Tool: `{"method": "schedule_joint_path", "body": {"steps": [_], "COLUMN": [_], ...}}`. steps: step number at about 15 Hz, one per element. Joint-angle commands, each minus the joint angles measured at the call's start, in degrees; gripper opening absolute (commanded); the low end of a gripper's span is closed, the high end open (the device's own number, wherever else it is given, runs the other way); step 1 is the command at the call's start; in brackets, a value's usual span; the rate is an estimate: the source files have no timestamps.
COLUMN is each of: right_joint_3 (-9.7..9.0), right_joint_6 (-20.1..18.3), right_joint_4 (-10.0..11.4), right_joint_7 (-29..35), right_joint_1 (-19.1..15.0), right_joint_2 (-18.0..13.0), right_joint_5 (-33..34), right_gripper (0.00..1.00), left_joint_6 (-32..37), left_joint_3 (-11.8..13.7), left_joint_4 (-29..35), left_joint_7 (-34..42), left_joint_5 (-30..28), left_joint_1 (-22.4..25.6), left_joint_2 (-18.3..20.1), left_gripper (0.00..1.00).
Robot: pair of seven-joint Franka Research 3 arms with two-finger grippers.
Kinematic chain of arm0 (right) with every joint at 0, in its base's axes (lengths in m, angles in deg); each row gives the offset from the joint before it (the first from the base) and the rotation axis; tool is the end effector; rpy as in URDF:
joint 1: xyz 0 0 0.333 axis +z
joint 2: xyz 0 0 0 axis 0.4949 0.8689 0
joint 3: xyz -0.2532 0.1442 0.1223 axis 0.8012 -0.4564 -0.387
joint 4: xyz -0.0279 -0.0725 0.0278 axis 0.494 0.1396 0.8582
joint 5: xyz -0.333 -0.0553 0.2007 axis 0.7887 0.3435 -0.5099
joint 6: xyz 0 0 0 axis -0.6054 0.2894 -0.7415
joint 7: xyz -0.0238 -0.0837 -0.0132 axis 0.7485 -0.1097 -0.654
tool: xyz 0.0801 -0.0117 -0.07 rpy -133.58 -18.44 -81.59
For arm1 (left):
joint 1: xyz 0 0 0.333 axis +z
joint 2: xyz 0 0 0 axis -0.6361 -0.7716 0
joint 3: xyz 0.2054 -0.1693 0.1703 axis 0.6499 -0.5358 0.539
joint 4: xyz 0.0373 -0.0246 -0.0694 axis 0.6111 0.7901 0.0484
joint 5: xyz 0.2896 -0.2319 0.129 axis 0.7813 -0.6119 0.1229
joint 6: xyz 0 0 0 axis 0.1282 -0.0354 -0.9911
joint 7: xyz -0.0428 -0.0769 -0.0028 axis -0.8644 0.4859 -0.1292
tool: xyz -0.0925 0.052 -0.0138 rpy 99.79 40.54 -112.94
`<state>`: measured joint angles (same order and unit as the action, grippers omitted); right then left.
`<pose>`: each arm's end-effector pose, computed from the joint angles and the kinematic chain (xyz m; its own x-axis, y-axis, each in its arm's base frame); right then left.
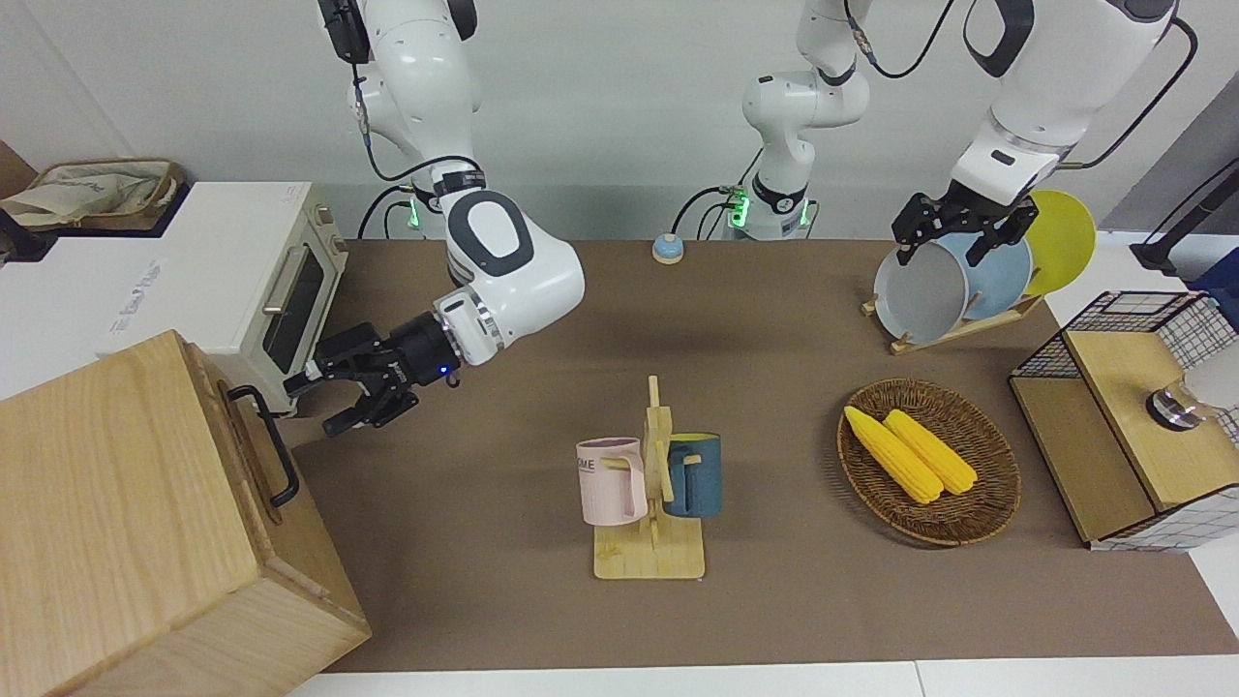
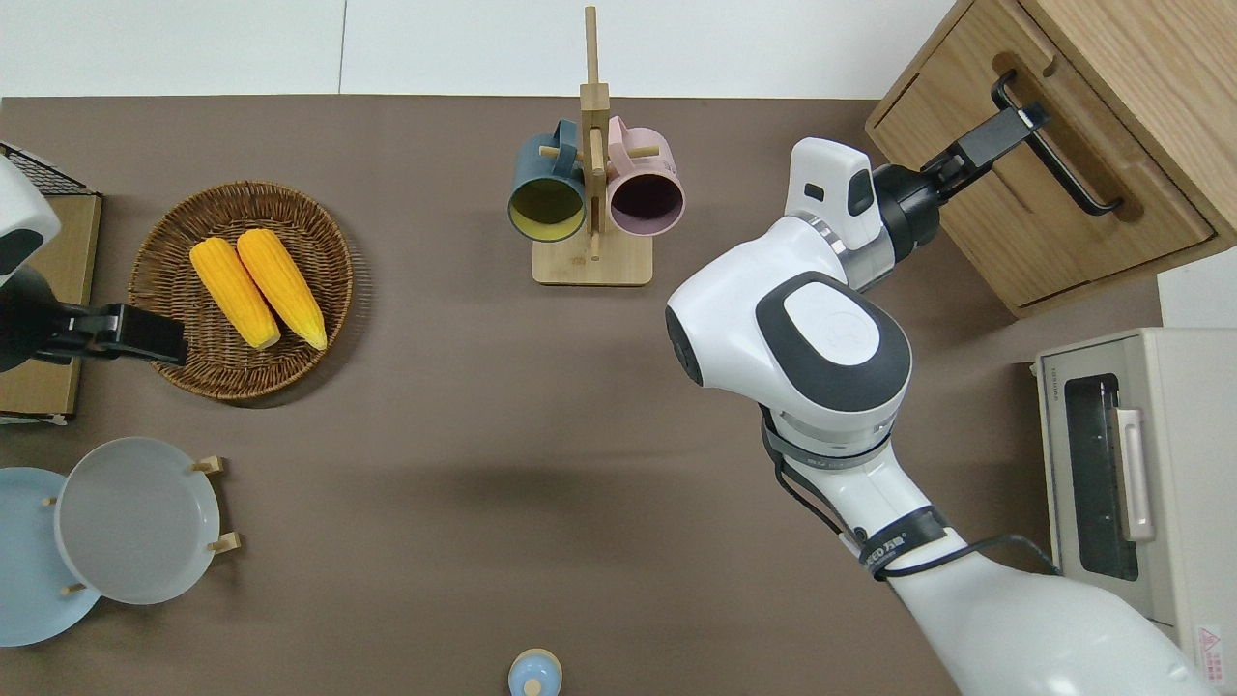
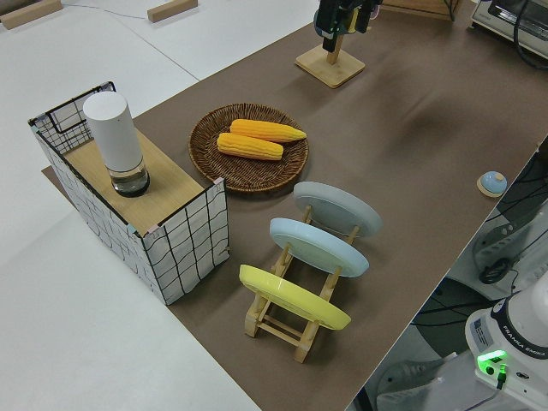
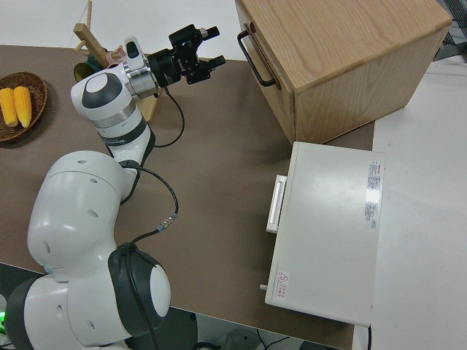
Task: Slide drawer open with right arm
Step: 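Close the right gripper around the black drawer handle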
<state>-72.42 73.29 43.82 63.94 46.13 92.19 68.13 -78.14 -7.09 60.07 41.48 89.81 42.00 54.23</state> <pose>0.6769 0.1489 0.4438 0.8501 0.5261 0.0223 0.0028 -0.0468 0.9989 0.5661 -0.0118 0.6245 0.9974 -0.0638 -0.0347 -0.0636 -0.9980 0.0060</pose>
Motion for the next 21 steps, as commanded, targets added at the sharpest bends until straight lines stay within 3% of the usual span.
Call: {"method": "schedule_joint_path", "body": {"steps": [1, 8, 15, 16, 17, 19, 21], "right_joint_3": [-0.60, -0.60, -0.60, -0.60, -0.60, -0.60, -0.60], "right_joint_6": [1.14, 1.57, 5.00, 5.00, 5.00, 4.92, 4.74], "right_joint_4": [0.12, 0.82, 1.52, 1.52, 1.61, 1.70, 2.14], "right_joint_7": [5.26, 5.53, 3.34, 2.46, 1.93, 1.58, 1.14], "right_joint_1": [-1.87, -4.43, -5.84, -5.84, -5.84, -5.66, -5.66], "right_joint_2": [1.93, 4.22, 4.57, 4.49, 4.57, 4.49, 4.49], "right_joint_5": [2.31, 6.87, 9.17, 9.17, 9.43, 9.43, 9.52], "right_gripper": [0.983, 0.983, 0.973, 0.913, 0.792, 0.422, 0.143], "left_joint_6": [1.03, 1.03, 1.03, 1.03, 1.03, 1.03, 1.03], "left_joint_3": [0.02, 0.02, 0.02, 0.02, 0.02, 0.02, 0.02], "left_joint_4": [-0.58, -0.58, -0.49, -0.49, -0.58, -0.58, -0.58], "left_joint_7": [-0.60, -0.60, -0.60, -0.60, -0.60, -0.60, -0.60], "left_joint_5": [1.02, 1.02, 1.02, 1.02, 1.02, 1.02, 1.02], "left_joint_1": [-0.39, -0.39, -0.39, -0.39, -0.39, -0.39, -0.39], "left_joint_2": [0.25, 0.25, 0.25, 0.25, 0.25, 0.25, 0.25], "left_gripper": [0.99, 0.99, 0.99, 0.99, 0.99, 0.99, 0.99]}}
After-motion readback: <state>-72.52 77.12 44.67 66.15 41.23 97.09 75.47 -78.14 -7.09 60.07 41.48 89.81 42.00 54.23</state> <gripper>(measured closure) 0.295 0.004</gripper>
